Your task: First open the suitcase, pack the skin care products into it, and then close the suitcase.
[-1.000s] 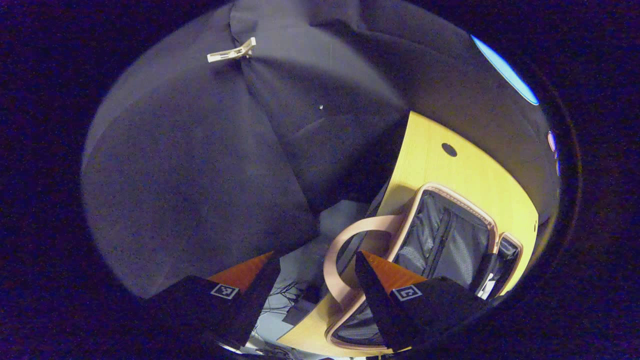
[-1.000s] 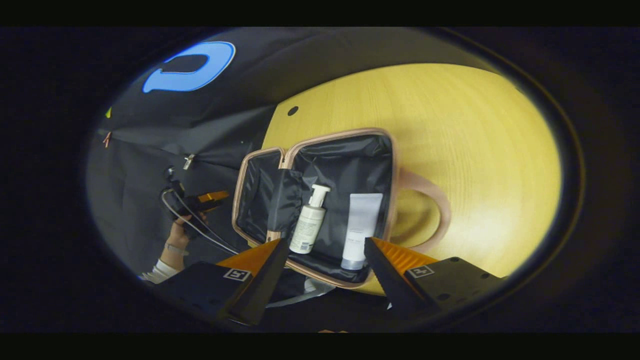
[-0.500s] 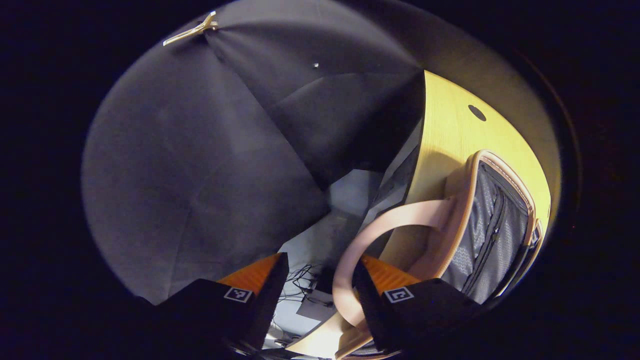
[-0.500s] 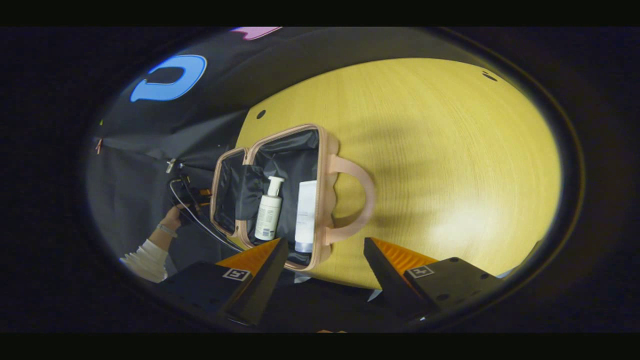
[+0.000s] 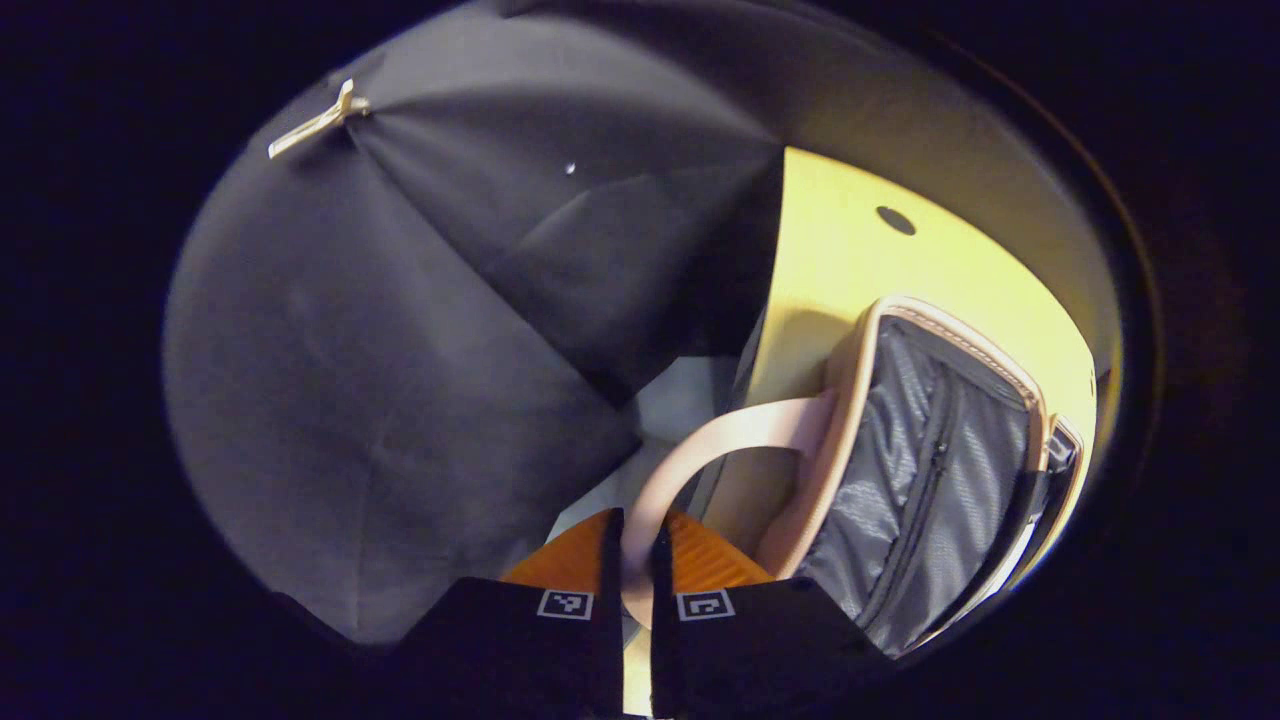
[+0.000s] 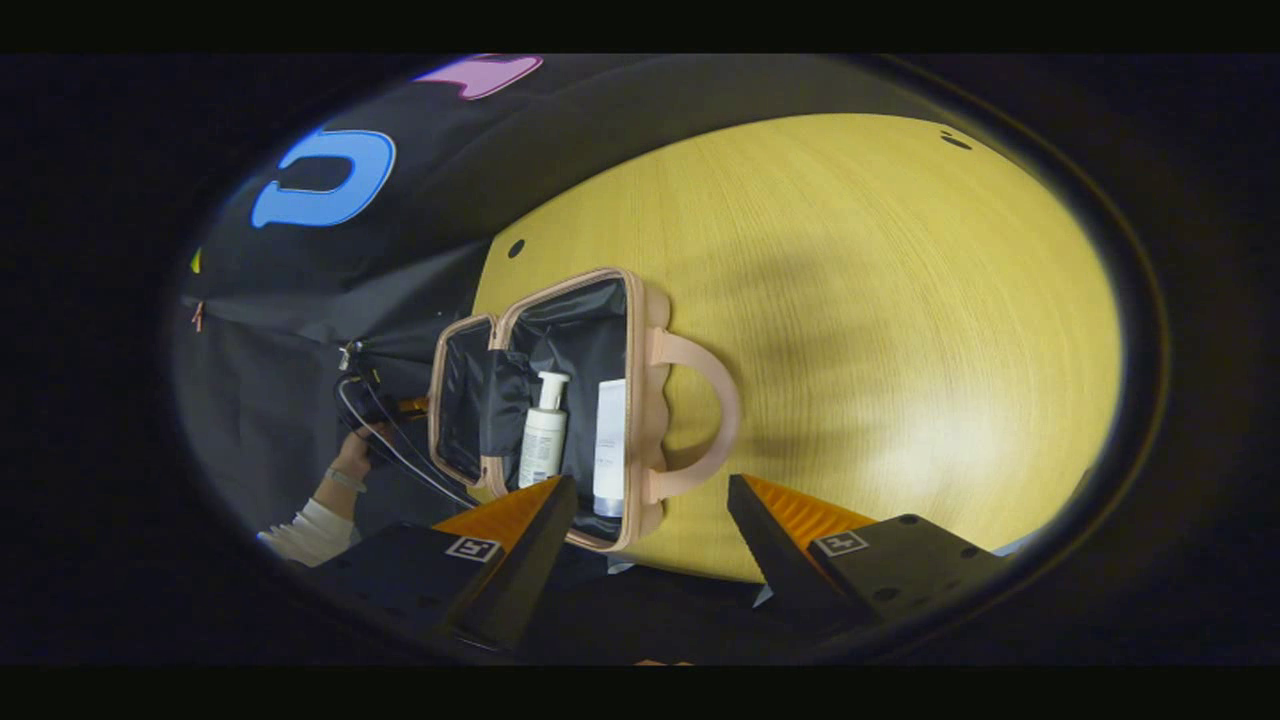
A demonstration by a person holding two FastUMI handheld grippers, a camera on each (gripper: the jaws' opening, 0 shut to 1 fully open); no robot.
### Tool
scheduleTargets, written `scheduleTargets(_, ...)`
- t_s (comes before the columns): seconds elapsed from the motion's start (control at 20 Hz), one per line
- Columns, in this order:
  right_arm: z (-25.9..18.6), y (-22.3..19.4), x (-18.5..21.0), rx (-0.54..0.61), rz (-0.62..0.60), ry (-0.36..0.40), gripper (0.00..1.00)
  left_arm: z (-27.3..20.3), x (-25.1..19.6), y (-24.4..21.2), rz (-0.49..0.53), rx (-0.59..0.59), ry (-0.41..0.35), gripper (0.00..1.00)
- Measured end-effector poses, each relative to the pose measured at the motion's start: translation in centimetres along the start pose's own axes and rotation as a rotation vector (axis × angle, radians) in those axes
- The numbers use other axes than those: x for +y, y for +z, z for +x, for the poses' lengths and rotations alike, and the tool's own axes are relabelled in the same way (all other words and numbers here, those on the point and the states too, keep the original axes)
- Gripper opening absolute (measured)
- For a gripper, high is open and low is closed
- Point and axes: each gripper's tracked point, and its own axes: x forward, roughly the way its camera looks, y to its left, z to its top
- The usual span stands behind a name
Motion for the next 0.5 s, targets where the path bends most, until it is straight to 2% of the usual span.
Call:
scheduleTargets(0.05, 0.0, 0.1, 0.1, -0.004, -0.007, 0.002, 0.96, -1.2, -0.1, 0.5, 0.006, -0.019, -0.012, 0.12)
scheduleTargets(0.1, 0.0, 0.0, 0.2, -0.005, -0.013, 0.006, 0.96, -2.8, -0.5, 1.0, 0.000, -0.041, -0.030, 0.16)
scheduleTargets(0.3, 0.0, -0.1, 0.8, -0.001, -0.033, 0.037, 0.97, -10.7, -2.4, 3.4, -0.019, -0.168, -0.115, 0.13)
scheduleTargets(0.35, -0.1, 0.0, 1.0, -0.001, -0.036, 0.048, 0.96, -13.0, -3.1, 3.9, -0.003, -0.203, -0.134, 0.17)
scheduleTargets(0.4, -0.1, 0.1, 1.2, -0.004, -0.039, 0.060, 0.96, -15.3, -3.9, 4.0, 0.010, -0.237, -0.156, 0.13)
scheduleTargets(0.5, -0.4, 0.2, 1.4, -0.015, -0.046, 0.077, 0.96, -20.1, -6.2, 4.6, 0.024, -0.290, -0.226, 0.12)
